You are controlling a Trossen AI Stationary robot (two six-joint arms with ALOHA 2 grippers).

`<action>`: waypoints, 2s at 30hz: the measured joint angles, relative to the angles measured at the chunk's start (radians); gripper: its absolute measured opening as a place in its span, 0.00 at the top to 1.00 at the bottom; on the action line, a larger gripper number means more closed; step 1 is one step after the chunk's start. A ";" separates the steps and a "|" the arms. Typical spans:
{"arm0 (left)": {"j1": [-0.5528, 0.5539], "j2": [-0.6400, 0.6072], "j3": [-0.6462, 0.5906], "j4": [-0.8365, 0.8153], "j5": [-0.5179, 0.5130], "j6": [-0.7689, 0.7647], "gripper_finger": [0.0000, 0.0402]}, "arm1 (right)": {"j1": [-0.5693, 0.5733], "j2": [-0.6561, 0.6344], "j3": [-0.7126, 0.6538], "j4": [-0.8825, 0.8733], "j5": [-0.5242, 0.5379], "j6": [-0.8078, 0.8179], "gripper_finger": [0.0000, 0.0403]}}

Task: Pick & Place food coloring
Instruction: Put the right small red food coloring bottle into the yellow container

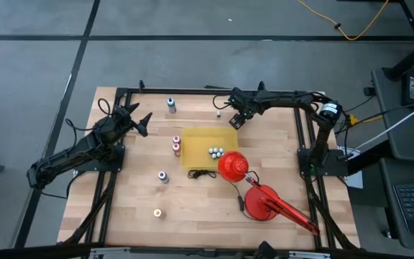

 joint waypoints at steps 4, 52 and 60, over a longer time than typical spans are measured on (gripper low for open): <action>0.000 0.000 0.000 0.000 0.000 0.000 0.09 | 0.005 0.000 0.000 -0.002 0.000 0.001 0.58; 0.000 0.000 0.000 0.000 0.000 0.000 0.09 | 0.350 0.132 0.634 -0.519 0.106 0.487 0.81; 0.000 0.000 0.000 0.000 0.000 0.000 0.10 | 0.445 0.234 0.719 -0.519 0.097 0.626 0.81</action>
